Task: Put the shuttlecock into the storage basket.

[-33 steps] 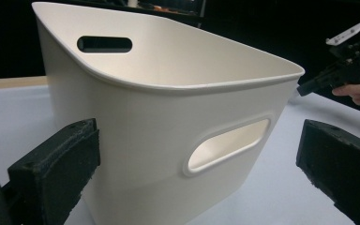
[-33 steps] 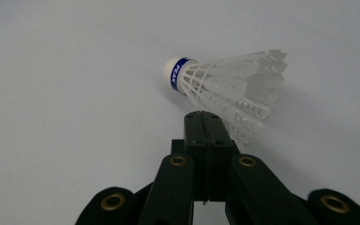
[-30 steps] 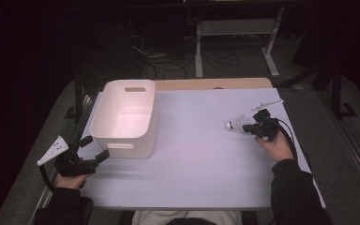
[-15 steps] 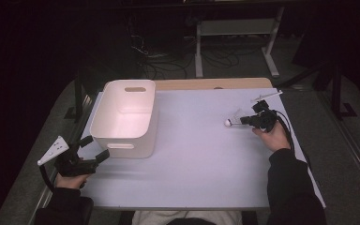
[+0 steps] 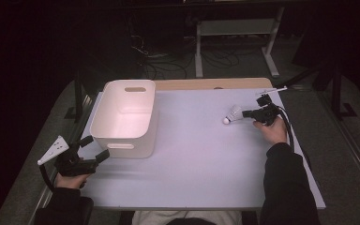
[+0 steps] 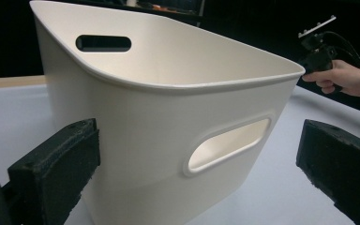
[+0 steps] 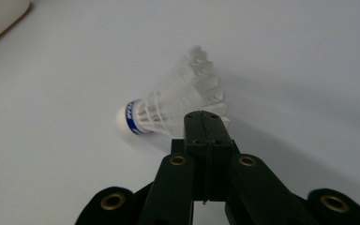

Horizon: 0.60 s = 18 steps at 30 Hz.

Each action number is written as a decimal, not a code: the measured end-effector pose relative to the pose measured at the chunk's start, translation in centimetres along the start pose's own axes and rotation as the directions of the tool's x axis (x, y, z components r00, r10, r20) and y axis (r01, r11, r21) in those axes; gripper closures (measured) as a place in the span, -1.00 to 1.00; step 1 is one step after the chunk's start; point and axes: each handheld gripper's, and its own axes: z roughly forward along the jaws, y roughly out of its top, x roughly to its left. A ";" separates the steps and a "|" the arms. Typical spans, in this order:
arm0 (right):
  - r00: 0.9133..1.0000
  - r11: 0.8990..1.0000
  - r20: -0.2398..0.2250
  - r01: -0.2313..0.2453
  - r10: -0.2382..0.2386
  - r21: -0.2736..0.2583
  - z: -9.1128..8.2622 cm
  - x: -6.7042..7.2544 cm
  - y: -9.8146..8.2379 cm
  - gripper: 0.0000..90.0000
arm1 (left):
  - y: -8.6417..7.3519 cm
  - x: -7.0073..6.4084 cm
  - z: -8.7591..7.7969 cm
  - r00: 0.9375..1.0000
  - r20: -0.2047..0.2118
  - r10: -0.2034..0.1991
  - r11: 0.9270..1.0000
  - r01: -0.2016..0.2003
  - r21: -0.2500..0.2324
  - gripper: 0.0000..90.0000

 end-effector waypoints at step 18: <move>0.991 0.989 -0.057 -0.127 0.123 -0.077 2.6 -0.6 1.7 0.98 | 0.0 0.0 -0.1 1.000 0.001 -0.004 1.000 0.004 -0.003 -1.00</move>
